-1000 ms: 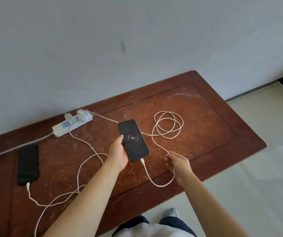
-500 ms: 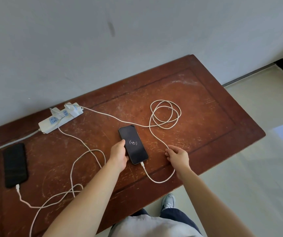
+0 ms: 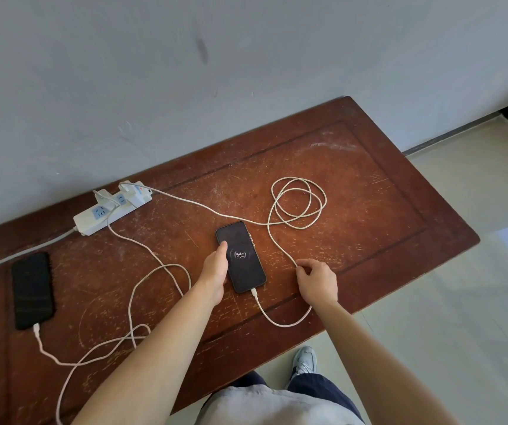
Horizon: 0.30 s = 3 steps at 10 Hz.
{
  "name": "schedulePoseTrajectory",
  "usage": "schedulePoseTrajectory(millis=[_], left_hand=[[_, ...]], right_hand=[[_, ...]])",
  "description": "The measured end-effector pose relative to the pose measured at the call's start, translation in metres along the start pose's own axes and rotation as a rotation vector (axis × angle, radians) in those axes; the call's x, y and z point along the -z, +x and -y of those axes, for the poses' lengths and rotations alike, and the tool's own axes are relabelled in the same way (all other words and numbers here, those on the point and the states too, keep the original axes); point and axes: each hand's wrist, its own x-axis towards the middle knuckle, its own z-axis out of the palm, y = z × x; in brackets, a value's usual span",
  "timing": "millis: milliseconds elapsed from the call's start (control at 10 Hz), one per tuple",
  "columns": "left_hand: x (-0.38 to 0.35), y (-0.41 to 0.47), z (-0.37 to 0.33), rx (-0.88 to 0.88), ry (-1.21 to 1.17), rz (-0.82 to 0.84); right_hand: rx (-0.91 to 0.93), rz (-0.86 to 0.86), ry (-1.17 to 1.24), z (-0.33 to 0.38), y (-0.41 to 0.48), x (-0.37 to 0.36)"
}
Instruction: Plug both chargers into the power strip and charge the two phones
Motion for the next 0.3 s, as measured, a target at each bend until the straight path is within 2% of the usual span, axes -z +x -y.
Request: schedulePoseTrajectory(millis=[200, 300], left_hand=[[0.007, -0.008, 0.006, -0.057, 0.073, 0.05], [0.017, -0.022, 0.016, -0.206, 0.271, -0.031]], right_hand=[[0.011, 0.119, -0.038, 0.002, 0.0, 0.008], [0.058, 0.133, -0.079, 0.016, 0.002, 0.022]])
